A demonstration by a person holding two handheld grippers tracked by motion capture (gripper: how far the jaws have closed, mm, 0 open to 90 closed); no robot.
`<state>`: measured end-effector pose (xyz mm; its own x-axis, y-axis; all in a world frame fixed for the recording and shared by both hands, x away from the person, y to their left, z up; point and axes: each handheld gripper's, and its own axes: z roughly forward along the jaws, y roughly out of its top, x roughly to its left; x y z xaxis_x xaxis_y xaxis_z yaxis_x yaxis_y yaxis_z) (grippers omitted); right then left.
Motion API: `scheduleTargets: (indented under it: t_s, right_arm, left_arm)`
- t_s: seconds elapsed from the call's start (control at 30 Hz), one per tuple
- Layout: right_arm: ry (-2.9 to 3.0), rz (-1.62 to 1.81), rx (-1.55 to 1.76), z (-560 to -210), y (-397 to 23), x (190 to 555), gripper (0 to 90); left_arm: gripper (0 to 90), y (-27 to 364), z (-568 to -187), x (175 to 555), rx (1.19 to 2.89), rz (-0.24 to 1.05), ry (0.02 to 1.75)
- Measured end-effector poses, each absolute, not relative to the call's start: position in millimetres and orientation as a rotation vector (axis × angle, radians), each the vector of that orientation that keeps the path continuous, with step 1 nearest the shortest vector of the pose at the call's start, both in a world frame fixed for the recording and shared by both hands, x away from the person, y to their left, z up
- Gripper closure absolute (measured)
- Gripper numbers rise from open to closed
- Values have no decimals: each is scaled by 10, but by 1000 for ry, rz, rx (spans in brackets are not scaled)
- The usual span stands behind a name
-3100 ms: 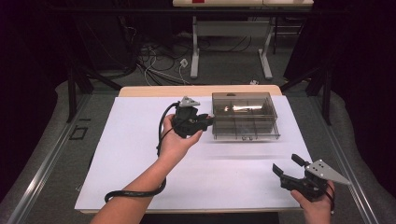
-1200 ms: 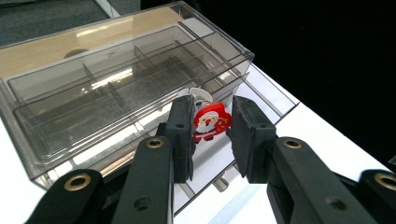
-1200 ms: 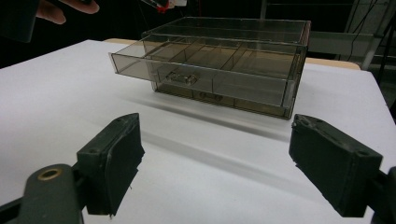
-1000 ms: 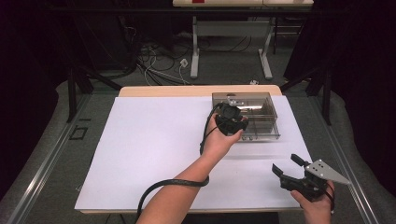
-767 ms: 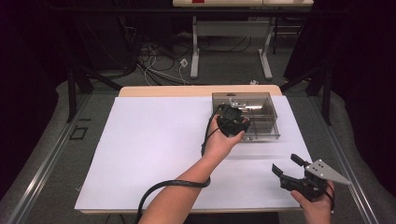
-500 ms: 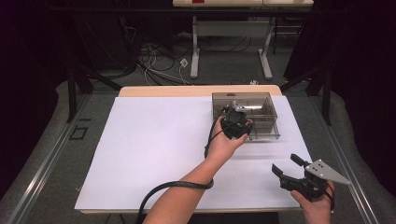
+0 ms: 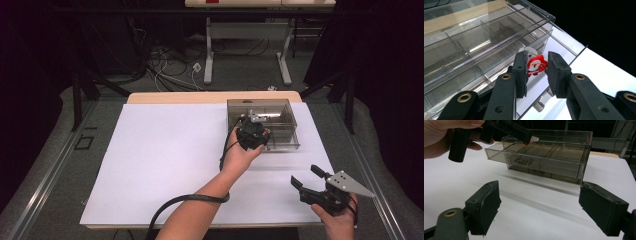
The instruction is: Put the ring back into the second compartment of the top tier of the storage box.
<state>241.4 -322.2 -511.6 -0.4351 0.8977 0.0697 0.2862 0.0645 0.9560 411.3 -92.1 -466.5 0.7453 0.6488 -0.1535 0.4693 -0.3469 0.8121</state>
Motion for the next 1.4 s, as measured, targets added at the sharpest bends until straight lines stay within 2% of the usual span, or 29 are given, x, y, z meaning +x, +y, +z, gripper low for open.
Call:
scheduleTargets:
  t_s: [0.6, 0.67, 0.83, 1.4]
  right_arm:
    - [1779, 1388, 1182, -5116, -3218, 2413, 164]
    - [1779, 1388, 1182, -5116, -3218, 2412, 164]
    - [1779, 1389, 1179, -5117, -3218, 2413, 164]
    - [1786, 1388, 1166, -5116, -3214, 2429, 164]
  left_arm:
    - [693, -920, -4702, 4135, 2007, 221, 870]
    - [636, -915, -4700, 4141, 2001, 233, 867]
    - [573, -908, -4692, 4142, 1990, 241, 874]
    - [427, -895, -4667, 4148, 1971, 264, 874]
